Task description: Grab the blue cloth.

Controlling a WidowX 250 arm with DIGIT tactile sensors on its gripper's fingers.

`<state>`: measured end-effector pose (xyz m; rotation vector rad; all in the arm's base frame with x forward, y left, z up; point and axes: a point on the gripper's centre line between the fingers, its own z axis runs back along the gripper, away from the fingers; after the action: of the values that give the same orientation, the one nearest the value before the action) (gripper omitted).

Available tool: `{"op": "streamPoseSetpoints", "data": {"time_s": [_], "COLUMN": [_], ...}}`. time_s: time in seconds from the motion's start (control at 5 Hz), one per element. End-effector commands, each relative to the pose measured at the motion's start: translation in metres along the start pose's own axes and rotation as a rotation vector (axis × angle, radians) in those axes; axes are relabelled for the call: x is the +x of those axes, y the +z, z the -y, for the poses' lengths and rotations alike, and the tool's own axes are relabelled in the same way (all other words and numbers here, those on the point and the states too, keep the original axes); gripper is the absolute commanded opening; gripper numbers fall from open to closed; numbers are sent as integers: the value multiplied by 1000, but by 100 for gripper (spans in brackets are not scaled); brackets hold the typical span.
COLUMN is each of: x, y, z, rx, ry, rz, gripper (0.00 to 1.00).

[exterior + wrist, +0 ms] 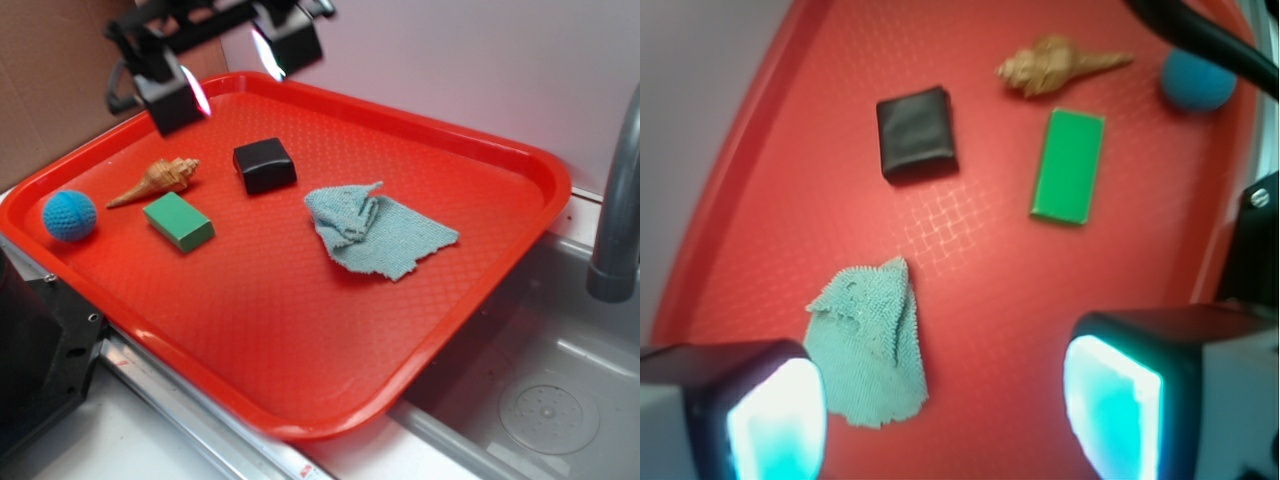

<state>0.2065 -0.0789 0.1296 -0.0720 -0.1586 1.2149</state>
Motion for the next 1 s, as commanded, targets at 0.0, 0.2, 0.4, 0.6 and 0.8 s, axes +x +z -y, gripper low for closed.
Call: {"op": "streamPoseSetpoints", "data": {"time_s": [0.0,0.2,0.4,0.6,0.8], "x": [-6,-5,-11,-17,-20], "y": [-53,-74,-89,-108,-118], "z": [35,43,50,51,52], "rx": [23,45,55,105,126], "ry": [56,61,59,46,35], "rz": [18,9,34,27,60], "gripper": [100,100,100,100,100]}}
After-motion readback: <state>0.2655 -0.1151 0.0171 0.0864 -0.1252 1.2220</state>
